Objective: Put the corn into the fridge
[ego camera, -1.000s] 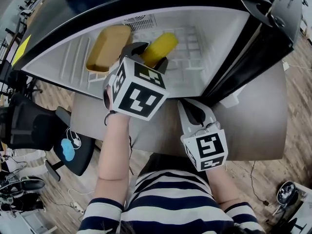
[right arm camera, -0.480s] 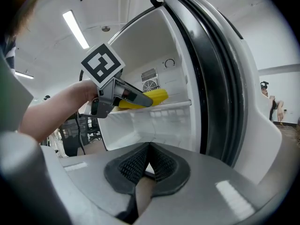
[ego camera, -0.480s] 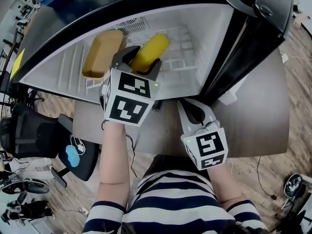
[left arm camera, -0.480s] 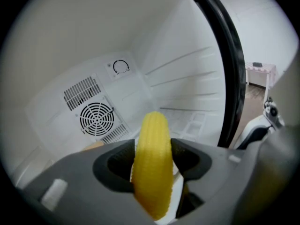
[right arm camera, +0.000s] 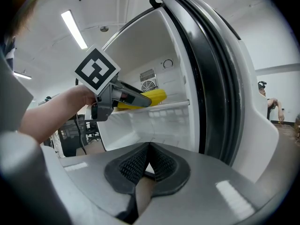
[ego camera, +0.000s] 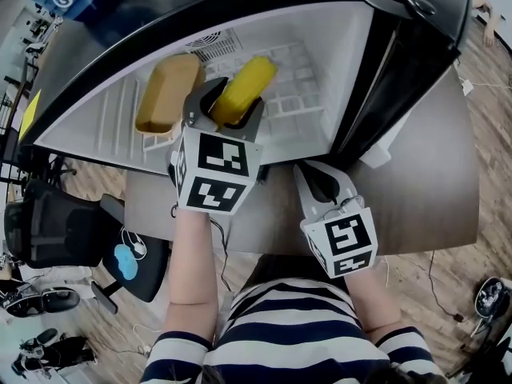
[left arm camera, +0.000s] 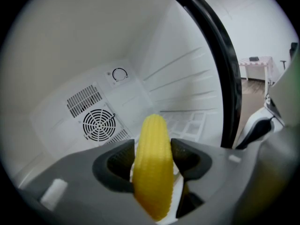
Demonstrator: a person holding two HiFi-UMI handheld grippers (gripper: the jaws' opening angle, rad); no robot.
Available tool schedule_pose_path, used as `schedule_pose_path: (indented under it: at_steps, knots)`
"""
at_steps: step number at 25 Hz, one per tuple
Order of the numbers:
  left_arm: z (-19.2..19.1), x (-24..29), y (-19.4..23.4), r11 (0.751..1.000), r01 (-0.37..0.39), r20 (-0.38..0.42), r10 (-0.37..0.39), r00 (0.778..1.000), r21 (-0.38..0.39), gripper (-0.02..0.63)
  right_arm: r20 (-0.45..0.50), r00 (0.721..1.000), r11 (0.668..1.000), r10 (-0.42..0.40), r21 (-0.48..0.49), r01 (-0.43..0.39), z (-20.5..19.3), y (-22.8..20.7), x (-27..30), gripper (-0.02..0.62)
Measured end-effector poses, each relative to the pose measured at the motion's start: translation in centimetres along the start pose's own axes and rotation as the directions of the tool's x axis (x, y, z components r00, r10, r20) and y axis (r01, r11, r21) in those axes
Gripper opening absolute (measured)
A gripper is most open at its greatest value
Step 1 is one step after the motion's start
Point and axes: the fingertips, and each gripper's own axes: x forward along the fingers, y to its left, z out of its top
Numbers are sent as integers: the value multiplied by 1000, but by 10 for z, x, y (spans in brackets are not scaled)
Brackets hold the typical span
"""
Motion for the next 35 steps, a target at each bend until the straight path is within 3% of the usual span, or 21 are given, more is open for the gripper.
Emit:
schedule_pose_path:
  at_steps: [11, 18, 25, 32, 35]
  knots:
    - [3, -11, 3, 998, -61, 79, 59, 995, 19, 0, -5, 1000, 1000, -14, -2, 13, -3, 6, -6, -2]
    - [10, -30, 2, 999, -45, 164, 46, 985, -8, 0, -2, 1000, 1000, -20, -15, 20, -1, 17, -10, -2]
    - [11, -66, 11, 994, -50, 277, 76, 958, -100, 0, 5, 999, 998, -47, -32, 47, 3, 22, -18, -2]
    - [-3, -110, 19, 971, -37, 373, 125, 919, -235, 0, 10, 997, 995, -81, -52, 82, 7, 27, -27, -2]
    - [-12, -124, 16, 967, -25, 375, 122, 919, -254, 0, 12, 996, 994, -94, -60, 94, 8, 29, -31, -2]
